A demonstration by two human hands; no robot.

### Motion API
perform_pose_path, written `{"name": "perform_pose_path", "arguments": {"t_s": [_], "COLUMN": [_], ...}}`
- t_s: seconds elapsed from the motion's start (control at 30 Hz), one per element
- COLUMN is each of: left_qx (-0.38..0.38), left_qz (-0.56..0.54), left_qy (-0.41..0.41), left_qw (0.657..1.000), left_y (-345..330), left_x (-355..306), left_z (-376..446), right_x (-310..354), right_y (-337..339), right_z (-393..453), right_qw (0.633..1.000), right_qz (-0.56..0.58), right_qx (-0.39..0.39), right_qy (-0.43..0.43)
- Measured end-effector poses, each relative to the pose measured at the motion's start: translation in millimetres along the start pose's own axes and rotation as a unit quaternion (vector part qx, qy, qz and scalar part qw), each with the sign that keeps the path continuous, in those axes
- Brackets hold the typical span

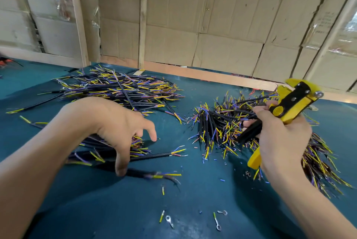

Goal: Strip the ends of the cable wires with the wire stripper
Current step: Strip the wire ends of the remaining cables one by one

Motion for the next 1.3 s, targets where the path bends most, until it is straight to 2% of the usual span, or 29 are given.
{"name": "perform_pose_path", "arguments": {"t_s": [0.23,0.33,0.43,0.5,0.6,0.7,0.77,0.93,1.2,1.3], "left_qx": [-0.144,-0.119,-0.086,-0.085,-0.087,-0.045,-0.032,-0.08,-0.152,-0.134], "left_qz": [-0.06,-0.081,0.002,0.014,0.033,-0.004,-0.023,-0.02,0.029,0.052], "left_qy": [-0.088,-0.102,-0.002,0.037,0.068,0.086,0.081,0.005,-0.056,-0.063], "left_qw": [0.984,0.984,0.996,0.996,0.993,0.995,0.996,0.997,0.986,0.988], "left_y": [27,18,0,-3,3,4,7,16,26,23], "left_x": [-24,-17,25,43,50,53,51,26,-15,-24], "left_z": [17,19,19,16,12,7,2,10,9,6], "right_x": [-2,-1,-1,-1,-1,-2,-2,-1,-3,-3], "right_y": [-9,-10,-8,-8,-7,-7,-8,-12,-13,-13], "right_z": [-8,-8,-5,-4,-3,-4,-4,-7,-8,-8], "right_qw": [1.0,0.999,0.999,1.0,1.0,1.0,1.0,0.999,0.998,0.998], "right_qz": [-0.004,-0.013,-0.009,-0.007,-0.005,-0.002,0.003,0.012,0.029,0.027], "right_qx": [0.029,0.037,0.029,0.029,0.026,0.027,0.028,0.047,0.056,0.054], "right_qy": [0.006,0.012,0.011,0.01,0.005,0.004,0.007,0.015,0.0,-0.006]}}
Point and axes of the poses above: each hand's wrist, its own z-axis towards the middle knuckle, its own y-axis out of the back of the hand, x = y × z, the point moved 9 cm from there along z, towards the middle knuckle, and after that the axes turned 11 degrees about z, right-handed, at the moved point
